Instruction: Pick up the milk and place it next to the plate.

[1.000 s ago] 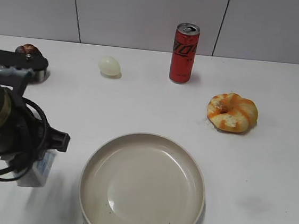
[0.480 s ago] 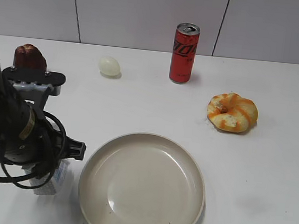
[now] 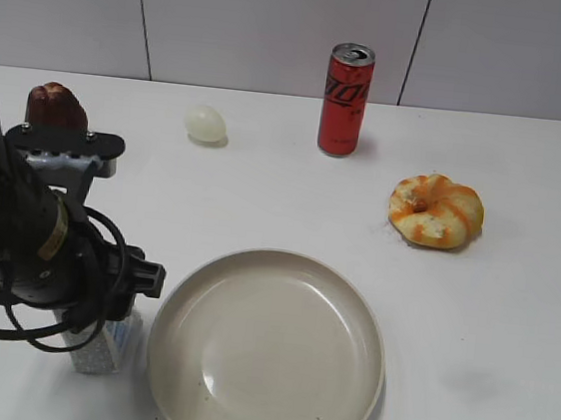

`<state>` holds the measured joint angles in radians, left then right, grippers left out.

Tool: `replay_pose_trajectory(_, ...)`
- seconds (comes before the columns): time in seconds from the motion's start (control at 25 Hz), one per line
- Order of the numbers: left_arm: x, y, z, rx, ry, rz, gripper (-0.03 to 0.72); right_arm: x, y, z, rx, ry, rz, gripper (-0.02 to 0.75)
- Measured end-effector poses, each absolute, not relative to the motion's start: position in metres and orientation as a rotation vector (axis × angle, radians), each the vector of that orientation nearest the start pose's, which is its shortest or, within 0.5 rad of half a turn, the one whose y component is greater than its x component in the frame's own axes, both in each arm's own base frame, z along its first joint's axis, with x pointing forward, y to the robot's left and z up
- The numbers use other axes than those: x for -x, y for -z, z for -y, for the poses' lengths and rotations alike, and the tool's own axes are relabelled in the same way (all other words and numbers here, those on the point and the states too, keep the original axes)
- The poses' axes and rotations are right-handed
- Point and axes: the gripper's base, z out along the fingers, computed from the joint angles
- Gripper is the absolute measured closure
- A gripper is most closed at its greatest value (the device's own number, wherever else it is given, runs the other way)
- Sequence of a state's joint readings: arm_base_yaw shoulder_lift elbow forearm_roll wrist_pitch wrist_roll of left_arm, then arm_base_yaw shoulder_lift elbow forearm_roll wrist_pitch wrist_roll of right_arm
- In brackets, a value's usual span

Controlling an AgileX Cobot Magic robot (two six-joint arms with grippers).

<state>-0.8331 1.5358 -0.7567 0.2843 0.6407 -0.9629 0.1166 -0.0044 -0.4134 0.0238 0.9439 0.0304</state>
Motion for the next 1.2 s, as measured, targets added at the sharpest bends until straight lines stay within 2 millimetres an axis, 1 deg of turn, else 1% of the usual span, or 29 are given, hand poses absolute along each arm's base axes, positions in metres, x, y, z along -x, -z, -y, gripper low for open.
replay_pose_trajectory(0.12,-0.185,-0.178,0.181,-0.108,0.093,-2.838,0.140,-0.008,-0.262,-0.003,0.085,-0.122,-2.010,0.238)
replay_pose_trajectory(0.2,-0.184,-0.182,0.179,-0.103,0.095,-2.832,0.135,-0.008,-0.262,-0.003,0.085,-0.122,-2.010,0.238)
replay_pose_trajectory(0.36,-0.179,-0.206,0.172,-0.096,0.159,-2.767,0.133,-0.008,-0.262,-0.003,0.085,-0.122,-2.010,0.238)
replay_pose_trajectory(0.52,-0.180,-0.231,0.159,-0.120,0.215,-2.679,0.133,-0.008,-0.262,-0.003,0.085,-0.122,-2.010,0.238)
replay_pose_trajectory(0.6,-0.186,-0.241,0.148,-0.128,0.208,-2.643,0.133,-0.008,-0.262,-0.003,0.085,-0.122,-2.010,0.238)
replay_pose_trajectory(0.64,-0.190,-0.245,0.140,-0.125,0.188,-2.633,0.133,-0.008,-0.262,-0.003,0.085,-0.122,-2.010,0.238)
replay_pose_trajectory(0.72,-0.197,-0.248,0.127,-0.169,0.128,-2.638,0.133,-0.008,-0.262,-0.003,0.085,-0.122,-2.010,0.238)
replay_pose_trajectory(0.84,-0.209,-0.251,0.102,-0.191,0.069,-2.674,0.133,-0.008,-0.262,-0.003,0.085,-0.122,-2.010,0.238)
replay_pose_trajectory(0.96,-0.217,-0.252,0.080,-0.170,0.090,-2.720,0.133,-0.008,-0.262,-0.003,0.085,-0.122,-2.010,0.239)
replay_pose_trajectory(1.2,-0.222,-0.252,0.046,-0.072,0.251,-2.784,0.133,-0.008,-0.262,-0.003,0.085,-0.122,-2.010,0.239)
